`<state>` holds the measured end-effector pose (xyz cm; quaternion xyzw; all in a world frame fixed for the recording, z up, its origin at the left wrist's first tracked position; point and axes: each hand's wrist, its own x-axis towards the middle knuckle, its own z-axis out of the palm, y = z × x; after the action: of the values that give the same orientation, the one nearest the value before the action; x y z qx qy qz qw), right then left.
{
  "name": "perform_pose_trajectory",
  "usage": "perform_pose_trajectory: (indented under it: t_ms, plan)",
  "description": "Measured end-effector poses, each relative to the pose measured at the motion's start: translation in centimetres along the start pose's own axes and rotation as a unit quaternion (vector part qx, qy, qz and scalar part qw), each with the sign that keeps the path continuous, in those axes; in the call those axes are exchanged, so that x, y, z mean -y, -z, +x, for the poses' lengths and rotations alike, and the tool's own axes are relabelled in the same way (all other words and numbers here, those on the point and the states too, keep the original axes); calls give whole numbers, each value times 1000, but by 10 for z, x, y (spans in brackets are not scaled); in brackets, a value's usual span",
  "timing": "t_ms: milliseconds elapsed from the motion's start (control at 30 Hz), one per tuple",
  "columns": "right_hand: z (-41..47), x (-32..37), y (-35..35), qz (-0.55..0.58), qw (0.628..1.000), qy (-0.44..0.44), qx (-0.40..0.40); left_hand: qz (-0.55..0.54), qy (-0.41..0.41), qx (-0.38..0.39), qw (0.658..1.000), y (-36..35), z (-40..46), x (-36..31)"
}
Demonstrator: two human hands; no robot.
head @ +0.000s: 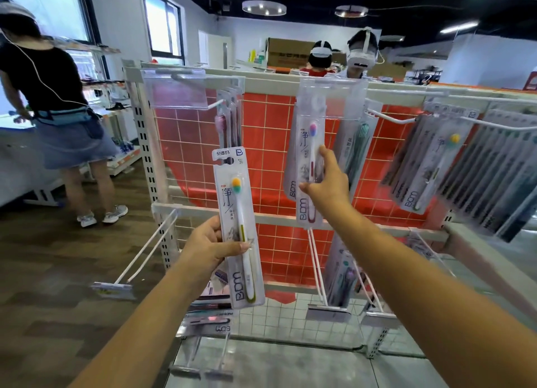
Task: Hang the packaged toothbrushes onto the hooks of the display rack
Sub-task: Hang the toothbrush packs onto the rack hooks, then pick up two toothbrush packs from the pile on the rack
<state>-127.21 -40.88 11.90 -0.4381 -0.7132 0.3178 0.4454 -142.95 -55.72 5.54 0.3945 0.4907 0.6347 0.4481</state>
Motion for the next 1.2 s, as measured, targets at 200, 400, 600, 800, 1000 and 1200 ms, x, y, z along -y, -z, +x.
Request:
perform_pose_trajectory:
  t_ms: [200, 400, 600, 800, 1000, 1200]
  plan:
    - [11, -4, 3, -107, 994, 34, -8, -3, 4, -17, 1000, 6, -10, 2]
    - [5, -14, -1, -111, 994, 5, 11, 2, 3, -18, 1000, 7, -20, -4]
    - [-32, -17, -1, -125, 992, -5, 30, 11, -7, -20, 1000, 4, -29, -11]
    - [-100, -6, -10, 63, 974, -49, 211, 17, -17, -7, 1000, -3, -36, -12]
    - [-144, -1, -20, 194, 915, -84, 344, 10, -25, 11, 1000, -11, -44, -11]
    - [-155, -5, -29, 241, 924, -77, 285, 19, -32, 0, 999, -16, -46, -12]
